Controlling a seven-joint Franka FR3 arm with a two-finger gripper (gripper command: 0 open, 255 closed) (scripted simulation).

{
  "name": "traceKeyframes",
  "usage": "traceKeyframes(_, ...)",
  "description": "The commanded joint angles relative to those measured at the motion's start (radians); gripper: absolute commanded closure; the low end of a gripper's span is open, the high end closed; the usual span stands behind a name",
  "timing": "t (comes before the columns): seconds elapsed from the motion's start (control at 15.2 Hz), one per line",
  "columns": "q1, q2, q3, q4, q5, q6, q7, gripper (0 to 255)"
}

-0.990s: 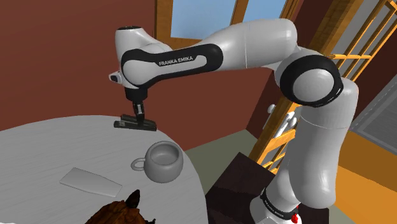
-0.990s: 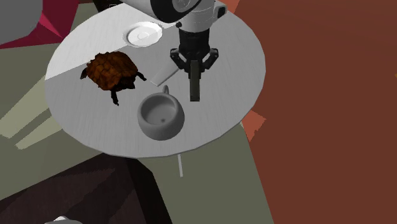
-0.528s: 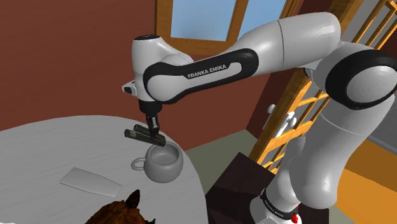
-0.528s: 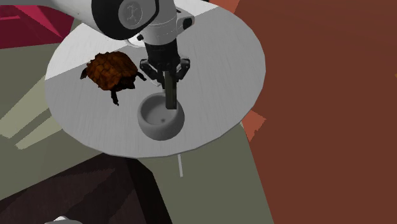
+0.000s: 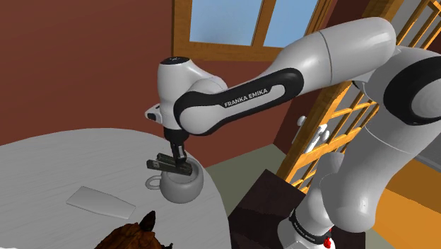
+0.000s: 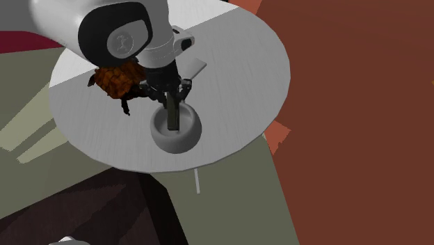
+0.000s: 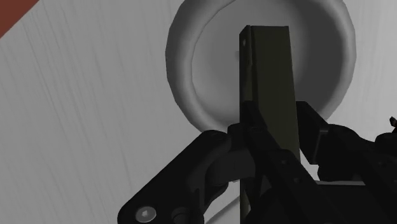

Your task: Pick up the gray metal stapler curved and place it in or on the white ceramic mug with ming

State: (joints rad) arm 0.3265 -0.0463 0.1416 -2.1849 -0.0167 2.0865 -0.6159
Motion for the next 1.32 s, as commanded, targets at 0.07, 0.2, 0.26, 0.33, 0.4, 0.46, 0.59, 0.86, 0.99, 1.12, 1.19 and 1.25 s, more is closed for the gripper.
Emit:
traceKeyframes(0.07,0.001,0.020,0.001,-0.022,-0.004,0.042,0.005,255)
traceKeyframes(0.2,0.001,0.033,0.001,-0.035,-0.006,0.069,0.007,255)
traceKeyframes(0.26,0.001,0.040,0.001,-0.042,-0.008,0.082,0.008,255)
traceKeyframes(0.33,0.001,0.045,0.001,-0.046,-0.009,0.091,0.009,255)
traceKeyframes(0.4,0.001,0.045,0.001,-0.046,-0.008,0.091,0.009,255)
traceKeyframes(0.46,0.001,0.045,0.001,-0.046,-0.009,0.091,0.009,255)
traceKeyframes(0.59,0.001,0.045,0.002,-0.046,-0.009,0.091,0.009,255)
traceKeyframes(0.86,0.001,0.045,0.001,-0.046,-0.009,0.091,0.009,0)
traceKeyframes(0.99,0.001,0.045,0.001,-0.046,-0.009,0.091,0.009,0)
traceKeyframes(1.12,0.001,0.045,0.001,-0.046,-0.009,0.091,0.009,0)
traceKeyframes(1.19,0.001,0.045,0.001,-0.046,-0.009,0.091,0.009,0)
traceKeyframes(1.25,0.001,0.030,0.002,-0.028,-0.005,0.058,0.007,0)
